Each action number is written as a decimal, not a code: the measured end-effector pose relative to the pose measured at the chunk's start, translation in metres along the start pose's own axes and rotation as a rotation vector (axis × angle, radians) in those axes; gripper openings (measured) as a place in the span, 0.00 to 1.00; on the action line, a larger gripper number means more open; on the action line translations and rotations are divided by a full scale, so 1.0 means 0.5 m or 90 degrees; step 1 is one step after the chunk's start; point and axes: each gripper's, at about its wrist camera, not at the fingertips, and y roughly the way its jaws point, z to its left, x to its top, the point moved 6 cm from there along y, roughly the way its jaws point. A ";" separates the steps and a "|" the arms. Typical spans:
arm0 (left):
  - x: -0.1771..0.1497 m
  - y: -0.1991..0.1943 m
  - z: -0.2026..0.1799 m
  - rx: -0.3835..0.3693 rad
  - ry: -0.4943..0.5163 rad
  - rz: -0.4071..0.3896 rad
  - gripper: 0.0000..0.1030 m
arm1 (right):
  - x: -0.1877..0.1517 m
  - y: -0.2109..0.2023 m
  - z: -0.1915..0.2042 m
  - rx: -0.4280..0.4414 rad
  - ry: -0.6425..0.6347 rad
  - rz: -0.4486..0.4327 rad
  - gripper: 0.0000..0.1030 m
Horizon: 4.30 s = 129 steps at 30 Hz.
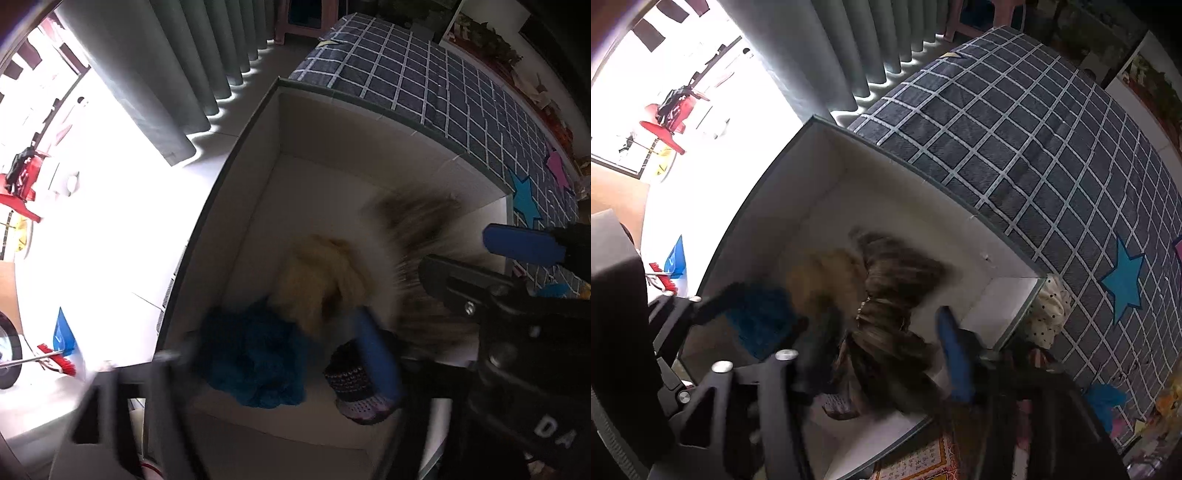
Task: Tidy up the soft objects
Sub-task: 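Move both tools back over the remaining pile on the bed, then grasp the blue crumpled cloth with the left tool while the right tool grasps the pink foam block, then carry the blue cloth and pink foam block over the white box with both tools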
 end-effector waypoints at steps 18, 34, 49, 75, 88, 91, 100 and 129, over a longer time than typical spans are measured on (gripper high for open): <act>0.018 -0.009 -0.041 -0.078 -0.018 0.014 1.00 | -0.009 -0.070 -0.030 -0.046 0.000 -0.049 1.00; 0.079 -0.112 -0.205 -0.119 0.087 -0.004 1.00 | -0.070 -0.157 -0.225 0.027 0.136 -0.081 1.00; 0.103 -0.097 -0.494 -0.114 0.235 0.063 1.00 | -0.355 -0.084 -0.601 0.005 0.436 -0.020 1.00; -0.074 0.147 -0.869 -0.024 0.406 0.127 1.00 | -0.589 0.047 -0.757 -0.086 0.300 0.006 1.00; -0.070 0.202 -0.868 0.007 0.381 0.153 0.88 | -0.529 0.064 -0.775 -0.118 0.252 -0.027 0.71; -0.076 0.194 -0.880 -0.009 0.400 0.156 0.72 | -0.513 0.057 -0.773 -0.127 0.248 -0.013 0.69; -0.080 0.140 -0.912 -0.052 0.403 0.142 0.33 | -0.544 -0.026 -0.851 -0.074 0.370 -0.032 0.69; -0.290 -0.170 -0.690 -0.214 0.578 0.053 0.33 | -0.659 -0.127 -0.532 -0.055 0.430 -0.024 0.69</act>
